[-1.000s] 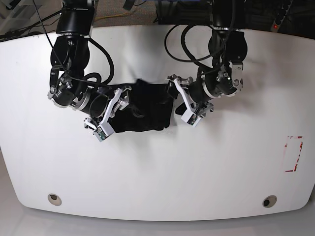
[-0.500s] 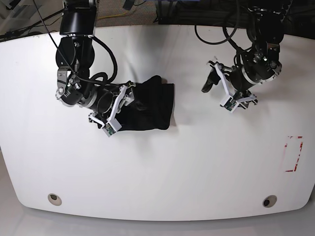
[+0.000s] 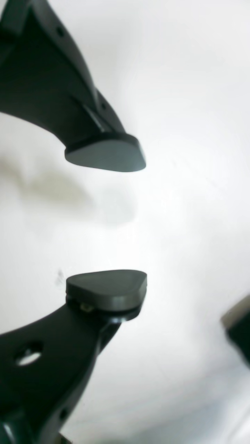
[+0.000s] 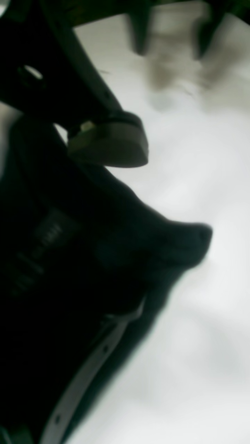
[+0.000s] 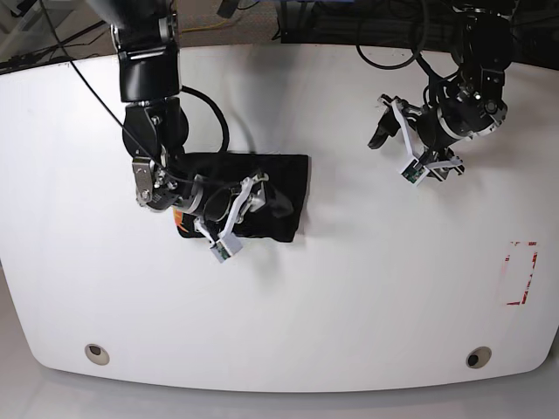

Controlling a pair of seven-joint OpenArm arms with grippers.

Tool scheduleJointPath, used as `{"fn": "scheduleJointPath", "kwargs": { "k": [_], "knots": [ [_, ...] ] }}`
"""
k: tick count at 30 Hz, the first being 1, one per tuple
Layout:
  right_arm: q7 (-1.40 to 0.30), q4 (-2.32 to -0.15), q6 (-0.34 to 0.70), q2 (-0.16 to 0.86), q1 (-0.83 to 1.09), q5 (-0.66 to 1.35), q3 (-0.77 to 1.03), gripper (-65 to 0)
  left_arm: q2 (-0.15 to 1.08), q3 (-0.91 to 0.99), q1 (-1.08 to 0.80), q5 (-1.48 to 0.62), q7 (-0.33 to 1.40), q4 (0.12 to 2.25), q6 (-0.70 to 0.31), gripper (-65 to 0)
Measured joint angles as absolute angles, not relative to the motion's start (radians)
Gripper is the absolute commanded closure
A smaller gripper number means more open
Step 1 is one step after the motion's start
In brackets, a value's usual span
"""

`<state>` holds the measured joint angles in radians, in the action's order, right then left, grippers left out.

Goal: Fold the T-shirt properly
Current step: 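Release with the left gripper and press the bundle flat with the right, then grasp the bundle edges with both grippers and rotate it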

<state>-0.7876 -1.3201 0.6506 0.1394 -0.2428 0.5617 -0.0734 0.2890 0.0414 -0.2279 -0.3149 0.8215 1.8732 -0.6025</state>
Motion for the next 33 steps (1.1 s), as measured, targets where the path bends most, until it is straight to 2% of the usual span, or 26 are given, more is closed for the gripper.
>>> {"fn": "scheduleJointPath", "kwargs": {
  "k": [5, 11, 16, 23, 28, 33],
  "knots": [
    [-0.771, -1.196, 0.638, 0.147, -0.326, 0.554, -0.068, -48.0, 0.29, -0.042, -0.224, -0.317, 0.821, 1.875, -0.603, -40.7],
    [-0.876, -1.317, 0.654, 0.179, -0.328, 0.572, 0.021, -48.0, 0.284, -0.172, -0.153, -0.318, 0.821, 1.875, -0.603, -40.7],
    [-0.964, -1.394, 0.655, 0.243, -0.33, 0.561, 0.16, -48.0, 0.203, -0.247, -0.057, -0.273, 0.824, 1.875, -0.598, -41.0],
    [-0.97, -1.392, 0.654, 0.349, -0.281, 0.558, 0.173, -48.0, 0.06, -0.414, 0.073, -0.137, 0.81, 1.816, -0.604, -41.3],
    [-0.882, -1.335, 0.656, 0.361, -0.258, 0.565, 0.167, -48.0, -0.009, -0.427, 0.124, -0.102, 0.816, 1.685, -0.602, -41.3],
    [-0.746, -1.184, 0.656, 0.365, -0.255, 0.564, 0.164, -48.0, -0.03, -0.424, 0.186, -0.103, 0.787, 1.52, -0.602, -41.3]
  ]
}}
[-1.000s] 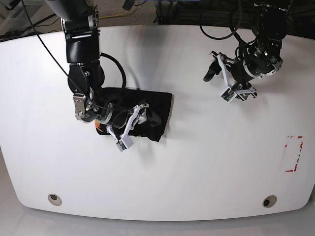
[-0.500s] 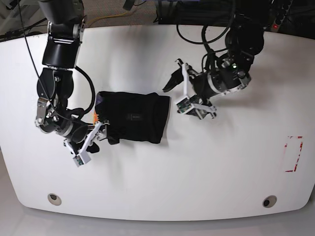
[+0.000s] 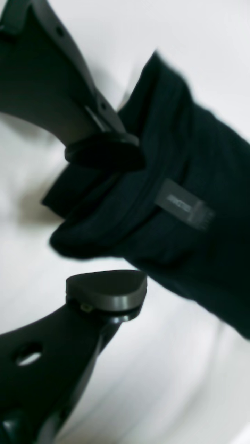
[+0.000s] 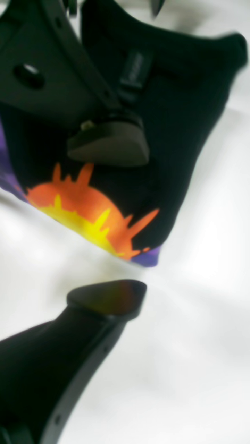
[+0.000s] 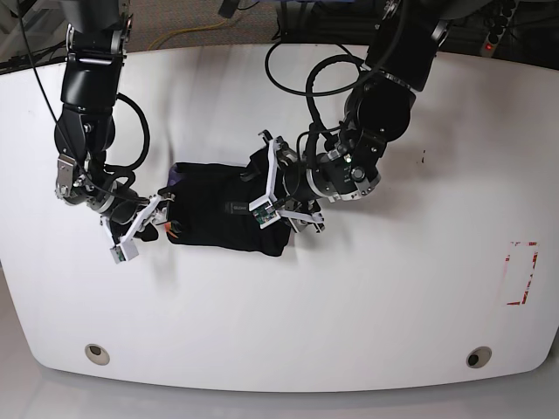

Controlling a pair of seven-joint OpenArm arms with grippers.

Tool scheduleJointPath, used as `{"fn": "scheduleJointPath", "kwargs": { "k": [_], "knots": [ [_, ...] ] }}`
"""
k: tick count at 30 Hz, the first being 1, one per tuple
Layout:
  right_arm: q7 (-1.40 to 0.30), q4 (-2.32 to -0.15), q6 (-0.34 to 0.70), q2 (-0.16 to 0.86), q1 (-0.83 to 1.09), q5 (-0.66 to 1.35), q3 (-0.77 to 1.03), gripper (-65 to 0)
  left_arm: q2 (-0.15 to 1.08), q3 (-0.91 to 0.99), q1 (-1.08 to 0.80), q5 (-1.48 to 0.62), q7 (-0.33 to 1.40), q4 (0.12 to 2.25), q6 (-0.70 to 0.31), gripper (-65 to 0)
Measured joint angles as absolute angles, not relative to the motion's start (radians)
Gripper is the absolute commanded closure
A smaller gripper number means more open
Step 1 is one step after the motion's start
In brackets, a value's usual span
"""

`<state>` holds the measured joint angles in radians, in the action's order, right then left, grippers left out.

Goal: Fold the T-shirt properly
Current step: 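Grasp the bundle edges with both grippers and rotate it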

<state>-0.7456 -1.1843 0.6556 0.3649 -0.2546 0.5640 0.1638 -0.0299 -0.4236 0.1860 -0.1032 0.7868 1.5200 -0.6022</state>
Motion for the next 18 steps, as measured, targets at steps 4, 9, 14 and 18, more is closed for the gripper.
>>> {"fn": "scheduleJointPath", "kwargs": {
  "k": [4, 9, 14, 18],
  "knots": [
    [-0.638, -1.077, 0.692, 0.364, -0.263, 0.493, 0.159, -48.0, -0.03, -0.424, 0.203, -0.103, 0.68, 1.384, -0.599, -41.3],
    [-0.575, -1.019, 0.702, 0.338, -0.289, 0.397, 0.146, -48.0, -0.014, -0.424, 0.253, -0.12, 0.605, 1.198, -0.607, -41.3],
    [-0.551, -1.035, 0.701, 0.326, -0.261, 0.397, 0.15, -48.0, 0.032, -0.367, 0.326, -0.127, 0.514, 1.089, -0.616, -41.3],
    [-0.601, -1.134, 0.699, 0.327, -0.228, 0.387, 0.15, -48.0, 0.065, -0.304, 0.313, -0.111, 0.537, 1.141, -0.612, -41.3]
  ]
}}
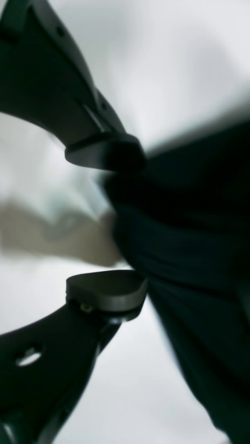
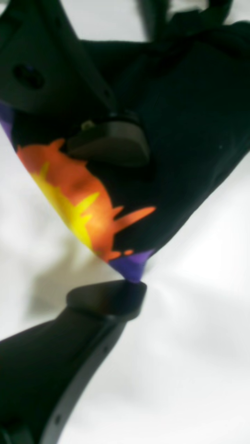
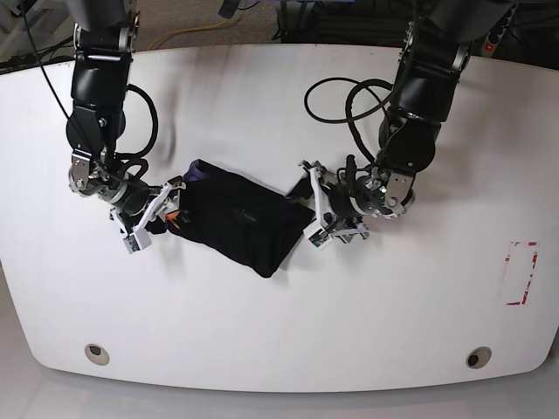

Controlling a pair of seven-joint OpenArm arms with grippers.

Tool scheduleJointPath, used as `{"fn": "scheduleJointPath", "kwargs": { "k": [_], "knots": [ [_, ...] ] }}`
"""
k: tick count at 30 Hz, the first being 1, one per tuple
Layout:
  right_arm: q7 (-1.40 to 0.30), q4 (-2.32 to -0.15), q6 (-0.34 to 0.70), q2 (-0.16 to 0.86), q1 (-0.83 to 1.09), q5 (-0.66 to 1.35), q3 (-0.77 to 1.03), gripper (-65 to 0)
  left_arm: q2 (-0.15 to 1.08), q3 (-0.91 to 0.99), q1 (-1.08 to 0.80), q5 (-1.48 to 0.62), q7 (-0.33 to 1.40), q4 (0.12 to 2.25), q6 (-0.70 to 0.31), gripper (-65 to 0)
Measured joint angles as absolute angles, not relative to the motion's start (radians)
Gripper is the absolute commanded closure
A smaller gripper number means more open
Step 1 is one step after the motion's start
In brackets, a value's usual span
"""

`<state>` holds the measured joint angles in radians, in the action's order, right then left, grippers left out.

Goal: Fold the T-shirt properly
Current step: 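Grasp the bundle edges with both grippers and rotate it, then grasp the bundle with the left gripper and fold it over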

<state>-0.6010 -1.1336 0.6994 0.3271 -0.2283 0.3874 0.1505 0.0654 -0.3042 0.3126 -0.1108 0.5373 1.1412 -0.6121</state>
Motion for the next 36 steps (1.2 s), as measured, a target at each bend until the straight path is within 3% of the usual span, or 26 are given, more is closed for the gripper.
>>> {"fn": "scheduleJointPath", "kwargs": {
  "k": [5, 10, 17, 26, 32, 36],
  "knots": [
    [-0.766, -1.359, 0.693, 0.332, -0.191, 0.356, 0.151, -48.0, 0.106, -0.245, 0.296, -0.098, 0.588, 1.272, -0.656, -41.3],
    [-0.822, -1.507, 0.7, 0.325, -0.203, 0.364, 0.15, -48.0, 0.105, -0.165, 0.293, -0.105, 0.676, 1.393, -0.656, -41.3],
    [-0.815, -1.371, 0.699, 0.344, -0.318, 0.342, 0.149, -48.0, 0.106, -0.096, 0.157, -0.105, 0.76, 1.565, -0.66, -41.3],
    [-0.592, -1.083, 0.691, 0.369, -0.36, 0.138, 0.146, -48.0, 0.106, -0.072, -0.046, -0.101, 0.77, 1.753, -0.69, -41.1],
    [-0.562, -1.137, 0.693, 0.363, -0.25, 0.136, 0.144, -48.0, 0.106, -0.072, -0.116, -0.098, 0.77, 1.803, -0.69, -41.0],
    [-0.668, -1.283, 0.69, 0.328, -0.154, 0.127, 0.149, -48.0, 0.106, -0.071, -0.134, -0.098, 0.77, 1.82, -0.69, -41.0]
  ]
}}
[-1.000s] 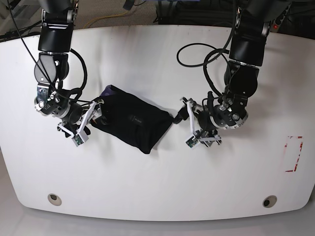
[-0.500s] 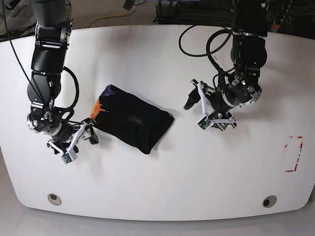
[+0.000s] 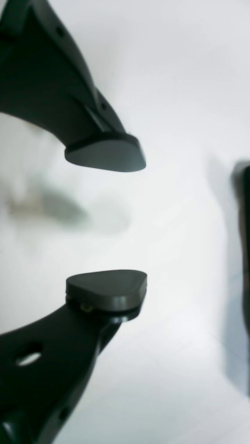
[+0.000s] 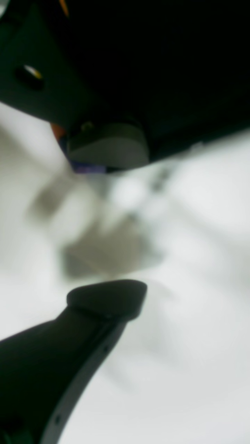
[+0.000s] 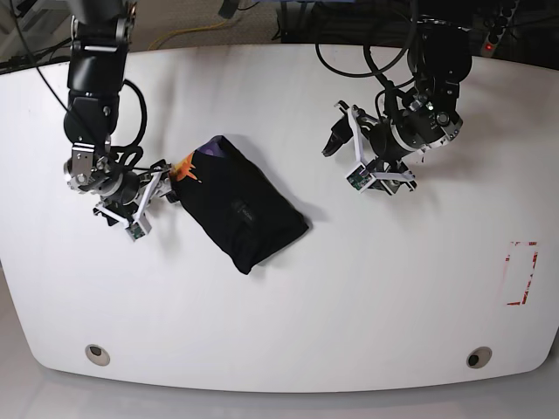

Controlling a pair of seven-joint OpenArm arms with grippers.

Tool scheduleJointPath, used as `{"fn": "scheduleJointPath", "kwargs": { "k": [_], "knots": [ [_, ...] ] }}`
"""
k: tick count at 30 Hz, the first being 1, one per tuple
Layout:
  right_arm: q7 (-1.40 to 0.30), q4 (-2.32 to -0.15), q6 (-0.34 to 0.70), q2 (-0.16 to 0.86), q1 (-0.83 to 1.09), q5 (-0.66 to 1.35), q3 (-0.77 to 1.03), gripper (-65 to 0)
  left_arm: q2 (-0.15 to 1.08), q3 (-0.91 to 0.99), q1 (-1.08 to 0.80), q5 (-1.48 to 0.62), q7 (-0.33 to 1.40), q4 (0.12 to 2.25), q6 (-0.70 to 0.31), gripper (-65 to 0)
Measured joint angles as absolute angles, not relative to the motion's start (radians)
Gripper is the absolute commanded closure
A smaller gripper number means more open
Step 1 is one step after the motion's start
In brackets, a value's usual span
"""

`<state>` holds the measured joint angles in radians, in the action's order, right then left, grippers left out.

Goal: Fold the T-shirt properly
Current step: 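Grasp the bundle with the left gripper and fold it over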

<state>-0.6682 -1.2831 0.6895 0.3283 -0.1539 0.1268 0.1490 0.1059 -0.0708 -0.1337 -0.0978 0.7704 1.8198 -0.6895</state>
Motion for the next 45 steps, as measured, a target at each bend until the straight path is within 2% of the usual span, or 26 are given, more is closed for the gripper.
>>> {"fn": "scheduleJointPath", "kwargs": {
  "k": [9, 12, 19, 22, 25, 27, 31, 39, 45],
  "knots": [
    [-0.81, -1.583, 0.699, 0.17, 0.026, 0.13, 0.141, -48.0, 0.107, -0.037, -0.146, -0.099, 0.77, 1.889, -0.69, -41.1],
    [-0.881, -1.645, 0.697, 0.141, 0.037, 0.126, 0.078, -48.0, 0.106, -0.039, -0.143, -0.097, 0.77, 1.892, -0.69, -41.1],
    [-0.925, -1.757, 0.7, 0.088, 0.043, 0.135, -0.017, -48.0, 0.098, -0.085, -0.088, -0.094, 0.802, 1.892, -0.681, -41.4],
    [-0.923, -1.77, 0.704, 0.088, 0.041, 0.138, 0.022, -48.0, 0.059, -0.095, -0.044, -0.099, 0.841, 1.889, -0.612, -41.7],
    [-0.929, -1.772, 0.699, 0.105, 0.037, 0.133, 0.095, -48.0, 0.02, -0.102, 0.009, -0.093, 0.845, 1.878, -0.524, -46.9],
    [-0.929, -1.772, 0.697, 0.128, 0.037, 0.131, 0.128, -48.0, -0.004, -0.118, 0.039, -0.098, 0.838, 1.84, -0.482, -49.3],
    [-0.929, -1.772, 0.697, 0.15, 0.04, 0.134, 0.159, -48.0, -0.028, -0.16, 0.081, -0.102, 0.834, 1.734, -0.421, -49.4],
    [-0.929, -1.769, 0.699, 0.162, 0.045, 0.134, 0.243, -48.0, -0.056, -0.283, 0.131, -0.096, 0.63, 1.485, -0.319, -49.6],
    [-0.928, -1.757, 0.7, 0.158, 0.046, 0.138, 0.241, -48.0, -0.07, -0.315, 0.178, -0.108, 0.514, 1.259, -0.314, -49.4]
  ]
}}
